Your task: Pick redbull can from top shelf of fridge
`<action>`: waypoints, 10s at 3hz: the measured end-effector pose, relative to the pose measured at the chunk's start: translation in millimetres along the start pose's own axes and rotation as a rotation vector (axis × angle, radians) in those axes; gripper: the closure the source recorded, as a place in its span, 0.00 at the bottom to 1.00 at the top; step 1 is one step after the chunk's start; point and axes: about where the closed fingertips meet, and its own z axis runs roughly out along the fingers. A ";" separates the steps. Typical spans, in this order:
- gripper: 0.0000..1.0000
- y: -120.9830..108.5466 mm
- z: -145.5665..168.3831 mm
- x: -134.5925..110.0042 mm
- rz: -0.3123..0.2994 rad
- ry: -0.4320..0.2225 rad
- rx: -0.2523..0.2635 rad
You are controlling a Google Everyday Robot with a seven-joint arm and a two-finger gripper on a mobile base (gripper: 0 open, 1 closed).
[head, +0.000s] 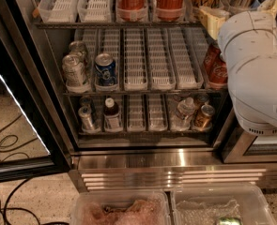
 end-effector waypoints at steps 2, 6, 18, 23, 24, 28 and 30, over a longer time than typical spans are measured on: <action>0.19 -7.3 6.7 -4.1 0.013 -0.010 0.041; 0.28 -15.9 15.5 -4.6 0.022 -0.019 0.099; 0.31 -42.8 66.0 10.3 0.056 0.048 0.271; 0.29 -48.9 64.9 20.8 0.015 0.054 0.150; 0.29 -48.9 64.9 20.8 0.015 0.054 0.150; 0.47 -45.5 69.5 24.0 -0.044 0.071 0.054; 0.45 -46.5 70.9 22.9 -0.062 0.074 0.050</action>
Offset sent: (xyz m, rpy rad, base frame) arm 0.0099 -0.0135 0.0031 0.0307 -0.0268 -0.0505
